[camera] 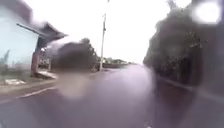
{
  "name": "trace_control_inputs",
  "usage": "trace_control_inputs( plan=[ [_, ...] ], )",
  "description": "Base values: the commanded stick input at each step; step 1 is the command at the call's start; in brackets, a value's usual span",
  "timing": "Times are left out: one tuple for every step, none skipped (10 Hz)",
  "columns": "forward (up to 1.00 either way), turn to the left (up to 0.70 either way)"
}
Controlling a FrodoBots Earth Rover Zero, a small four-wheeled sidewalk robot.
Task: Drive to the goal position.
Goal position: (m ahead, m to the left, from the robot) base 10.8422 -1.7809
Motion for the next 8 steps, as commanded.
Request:
trace_control_inputs(
  plan=[
    [0.7,-0.35],
    [0.7,-0.35],
    [0.7,-0.35],
    [0.7,-0.35],
    [0.7,-0.15],
    [0.7,0.0],
    [0.7,0.0],
    [0.7,0.0]
  ],
)
